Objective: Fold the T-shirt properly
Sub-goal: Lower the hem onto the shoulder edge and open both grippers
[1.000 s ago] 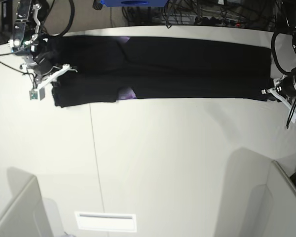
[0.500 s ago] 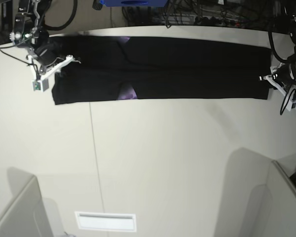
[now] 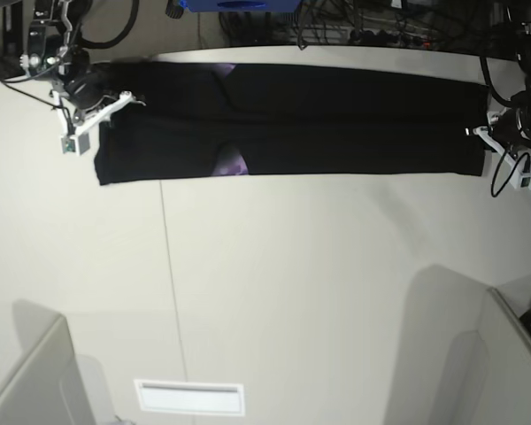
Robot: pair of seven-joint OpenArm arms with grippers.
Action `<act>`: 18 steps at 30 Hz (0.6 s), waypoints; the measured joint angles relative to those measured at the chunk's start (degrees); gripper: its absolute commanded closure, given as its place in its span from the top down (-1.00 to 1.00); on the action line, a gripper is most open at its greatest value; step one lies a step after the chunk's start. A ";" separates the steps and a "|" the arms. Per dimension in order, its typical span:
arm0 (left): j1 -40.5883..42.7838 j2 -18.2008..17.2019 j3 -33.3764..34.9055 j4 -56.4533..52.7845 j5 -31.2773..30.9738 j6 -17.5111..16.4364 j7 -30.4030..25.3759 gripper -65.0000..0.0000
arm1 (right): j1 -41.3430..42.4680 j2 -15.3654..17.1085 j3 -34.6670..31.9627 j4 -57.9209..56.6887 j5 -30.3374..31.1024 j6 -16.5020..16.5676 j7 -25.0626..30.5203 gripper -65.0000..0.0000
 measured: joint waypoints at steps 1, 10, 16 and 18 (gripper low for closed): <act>0.11 0.63 0.07 -0.02 0.63 0.00 0.15 -1.00 | -0.02 0.02 0.00 -0.37 0.00 -0.02 -0.02 -1.00; 0.09 1.07 0.20 0.04 1.27 0.00 0.63 -1.00 | -0.52 0.02 0.00 -0.52 0.24 -2.60 0.07 -0.72; 0.26 0.98 -0.31 1.05 2.25 0.11 0.70 0.12 | -1.66 0.02 0.13 1.55 0.15 -4.68 0.48 -0.27; 0.24 1.03 -0.39 3.54 2.21 -0.02 0.87 0.51 | -1.42 0.00 0.13 1.70 0.17 -4.70 0.66 -0.27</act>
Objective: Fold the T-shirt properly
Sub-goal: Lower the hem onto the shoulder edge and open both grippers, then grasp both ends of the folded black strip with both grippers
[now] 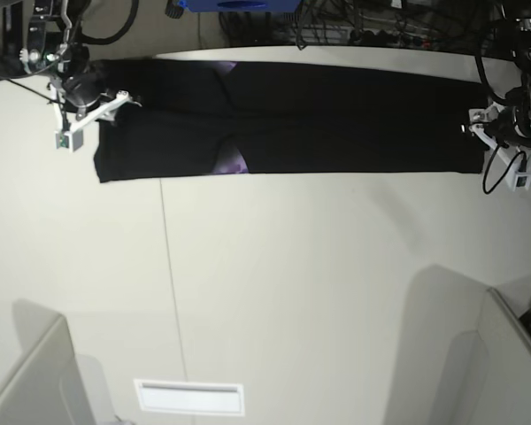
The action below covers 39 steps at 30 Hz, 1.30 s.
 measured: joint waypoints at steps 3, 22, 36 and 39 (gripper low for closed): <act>-0.17 0.96 -4.50 3.41 -1.42 -0.79 -0.15 0.96 | -0.24 -0.81 2.58 0.15 0.57 -0.02 -0.13 -0.26; 1.40 15.41 -32.37 -11.06 0.48 -32.94 -0.28 0.80 | -2.40 -5.03 3.04 0.83 -0.17 6.88 16.98 -0.26; -2.32 15.13 -23.39 -17.07 -0.24 -33.00 -7.41 0.80 | -2.08 -4.74 -1.57 0.83 -0.28 6.88 16.85 -0.27; -1.68 15.19 -23.28 -15.47 -0.09 -32.98 -6.21 0.80 | -2.08 -4.90 -1.53 0.83 -0.26 6.86 16.92 -0.27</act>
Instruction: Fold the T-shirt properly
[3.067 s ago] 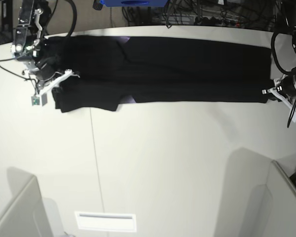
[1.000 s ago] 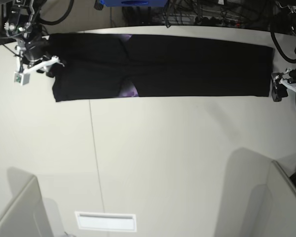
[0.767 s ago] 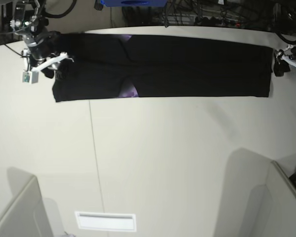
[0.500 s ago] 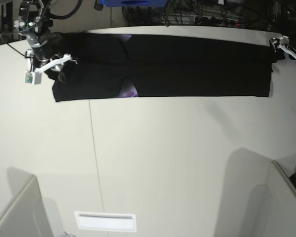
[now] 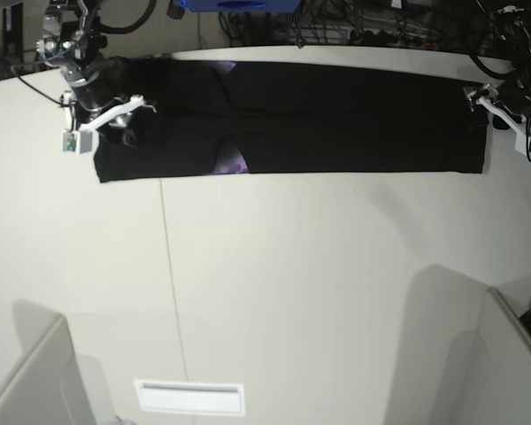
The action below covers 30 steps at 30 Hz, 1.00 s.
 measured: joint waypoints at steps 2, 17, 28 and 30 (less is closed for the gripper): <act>0.76 0.39 -1.16 0.04 -0.07 -0.02 0.07 0.80 | 0.00 0.17 -0.02 0.00 0.00 0.00 0.04 -0.27; -1.70 -1.88 3.67 -9.99 -3.26 -0.94 -8.04 -0.09 | -0.02 0.15 -0.02 0.00 0.00 0.00 0.13 -0.27; -3.13 -3.63 7.15 -13.51 -4.13 -2.34 -11.28 -1.00 | -0.13 0.20 0.09 0.00 0.00 0.00 0.13 -0.27; -2.97 -4.24 7.26 -11.02 -2.27 -1.03 -10.08 -1.00 | -0.13 0.13 0.09 0.00 0.02 0.02 0.11 -0.27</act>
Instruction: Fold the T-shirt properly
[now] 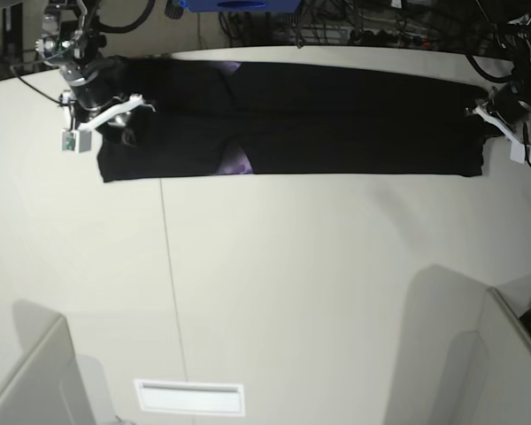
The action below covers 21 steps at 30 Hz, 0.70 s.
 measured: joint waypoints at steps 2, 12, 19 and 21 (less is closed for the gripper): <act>0.74 0.15 -0.57 4.11 2.45 0.85 1.68 -1.00 | 0.28 0.00 0.00 0.00 0.02 -0.02 0.02 -0.27; 5.68 9.14 7.78 30.18 15.96 8.87 2.51 -1.00 | 0.61 0.04 0.00 0.00 0.42 -0.04 -0.13 -0.27; 7.04 16.52 19.50 36.65 26.27 8.87 2.56 -1.00 | 1.42 0.04 0.07 0.00 0.44 -0.04 0.04 -0.27; 7.02 18.40 21.35 36.98 28.26 8.85 2.58 -1.00 | 1.38 0.00 0.07 0.00 0.44 -0.04 0.00 -0.27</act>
